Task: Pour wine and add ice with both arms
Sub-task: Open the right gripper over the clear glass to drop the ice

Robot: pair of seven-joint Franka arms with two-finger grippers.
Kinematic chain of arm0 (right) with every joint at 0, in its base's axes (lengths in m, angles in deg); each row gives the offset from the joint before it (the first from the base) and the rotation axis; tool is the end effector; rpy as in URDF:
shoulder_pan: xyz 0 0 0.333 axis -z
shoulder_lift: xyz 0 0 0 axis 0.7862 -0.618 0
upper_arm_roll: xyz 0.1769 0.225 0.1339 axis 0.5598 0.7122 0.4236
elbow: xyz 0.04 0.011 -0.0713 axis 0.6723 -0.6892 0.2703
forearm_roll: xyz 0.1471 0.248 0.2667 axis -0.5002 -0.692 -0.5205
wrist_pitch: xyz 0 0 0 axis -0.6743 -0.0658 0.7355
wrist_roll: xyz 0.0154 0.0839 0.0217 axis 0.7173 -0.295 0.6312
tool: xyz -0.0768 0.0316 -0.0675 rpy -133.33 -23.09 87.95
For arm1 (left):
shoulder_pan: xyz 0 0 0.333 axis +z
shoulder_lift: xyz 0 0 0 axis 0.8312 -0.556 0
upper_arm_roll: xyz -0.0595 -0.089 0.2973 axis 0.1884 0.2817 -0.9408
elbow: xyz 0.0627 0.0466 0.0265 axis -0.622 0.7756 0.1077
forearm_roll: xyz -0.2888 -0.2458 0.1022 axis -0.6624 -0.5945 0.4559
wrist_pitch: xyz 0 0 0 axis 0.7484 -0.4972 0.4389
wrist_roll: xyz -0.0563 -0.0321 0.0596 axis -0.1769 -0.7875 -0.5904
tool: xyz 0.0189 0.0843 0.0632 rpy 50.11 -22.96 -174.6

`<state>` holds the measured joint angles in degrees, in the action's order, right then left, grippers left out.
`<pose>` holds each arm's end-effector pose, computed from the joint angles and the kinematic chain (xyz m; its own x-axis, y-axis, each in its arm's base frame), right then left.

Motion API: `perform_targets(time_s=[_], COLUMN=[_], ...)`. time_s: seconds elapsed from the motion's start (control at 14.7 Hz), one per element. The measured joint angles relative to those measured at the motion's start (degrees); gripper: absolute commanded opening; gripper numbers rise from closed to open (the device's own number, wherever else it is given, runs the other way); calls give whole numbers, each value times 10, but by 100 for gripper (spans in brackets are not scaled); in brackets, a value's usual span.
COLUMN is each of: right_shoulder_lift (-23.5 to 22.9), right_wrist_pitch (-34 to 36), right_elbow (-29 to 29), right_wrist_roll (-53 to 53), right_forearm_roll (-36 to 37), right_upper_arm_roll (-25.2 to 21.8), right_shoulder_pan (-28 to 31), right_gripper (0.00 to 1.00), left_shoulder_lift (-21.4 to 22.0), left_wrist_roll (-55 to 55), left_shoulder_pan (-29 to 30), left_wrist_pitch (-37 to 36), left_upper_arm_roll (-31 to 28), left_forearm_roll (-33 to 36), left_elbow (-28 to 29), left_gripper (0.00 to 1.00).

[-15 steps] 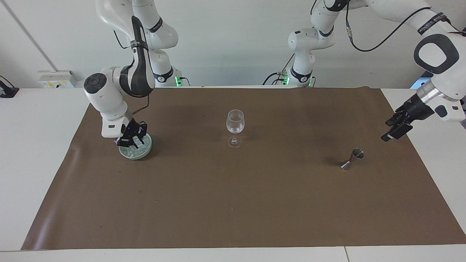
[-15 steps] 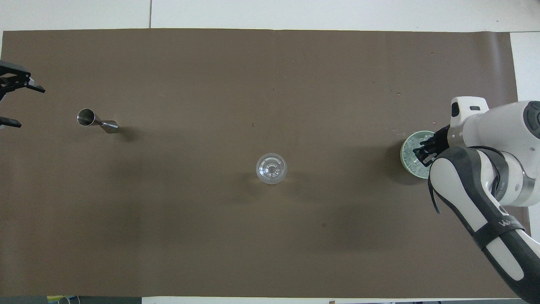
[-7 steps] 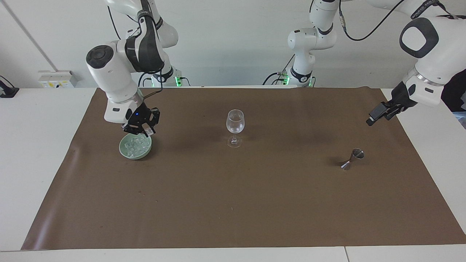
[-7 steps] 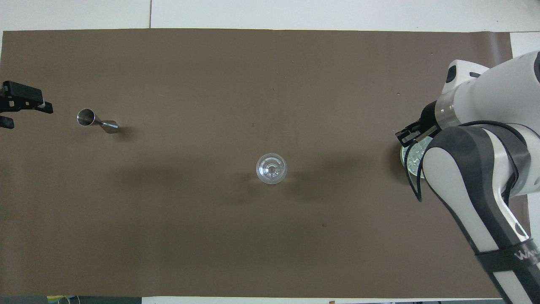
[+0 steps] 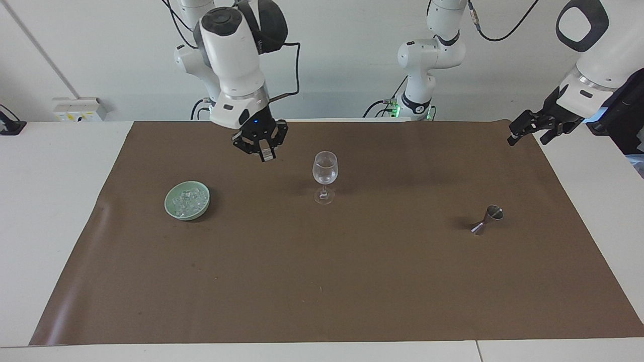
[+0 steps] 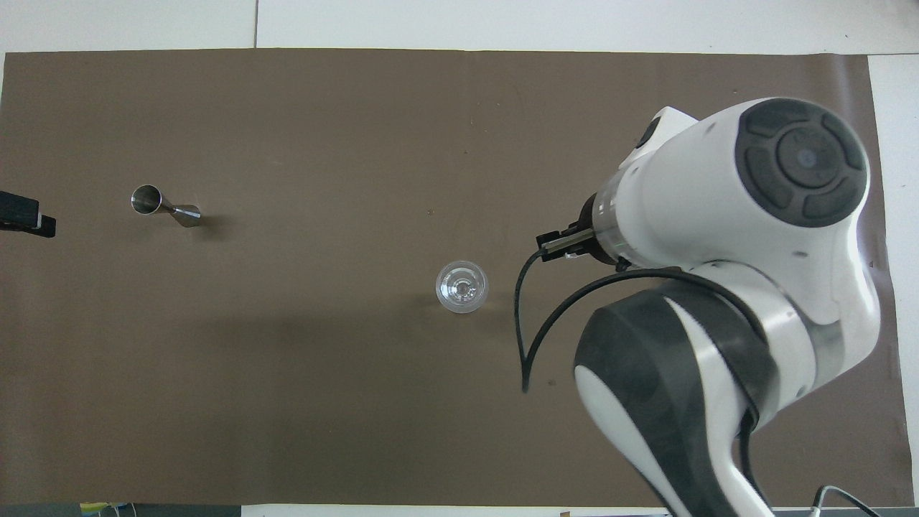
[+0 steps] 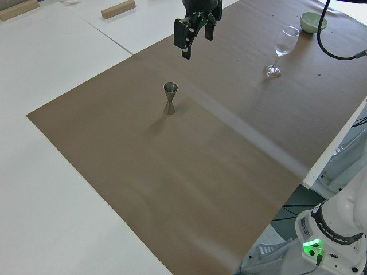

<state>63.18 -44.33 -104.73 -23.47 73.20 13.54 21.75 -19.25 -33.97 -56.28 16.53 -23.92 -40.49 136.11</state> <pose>0.5194 0.2641 0.5641 0.9697 0.2313 0.0784 0.2383 -0.9663 -0.0969 0.5452 0.0435 0.6087 0.9984 -0.0107 -0.0552 -0.0064 -0.9970 0.0765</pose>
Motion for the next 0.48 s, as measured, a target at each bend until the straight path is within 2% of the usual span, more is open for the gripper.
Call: perform_targets(time_s=[0.27,0.48], right_shoulder_lift=[-12,-42], right_wrist_pitch=[-6,-19], right_elbow=[20,38], right_wrist_roll=[-115,-191], right_forearm_roll=[0,18], right_upper_arm_roll=[0,1], right_shoulder_pan=[-73,-117], right_gripper=[0,0], left_shoulder_lift=[5,5], left_wrist_roll=[-34,-42], left_shoulder_pan=[-5,-6], left_wrist_pitch=[-1,-2], left_upper_arm_roll=[1,2], left_forearm_roll=[1,3], left_elbow=[1,1], left_gripper=[100,100])
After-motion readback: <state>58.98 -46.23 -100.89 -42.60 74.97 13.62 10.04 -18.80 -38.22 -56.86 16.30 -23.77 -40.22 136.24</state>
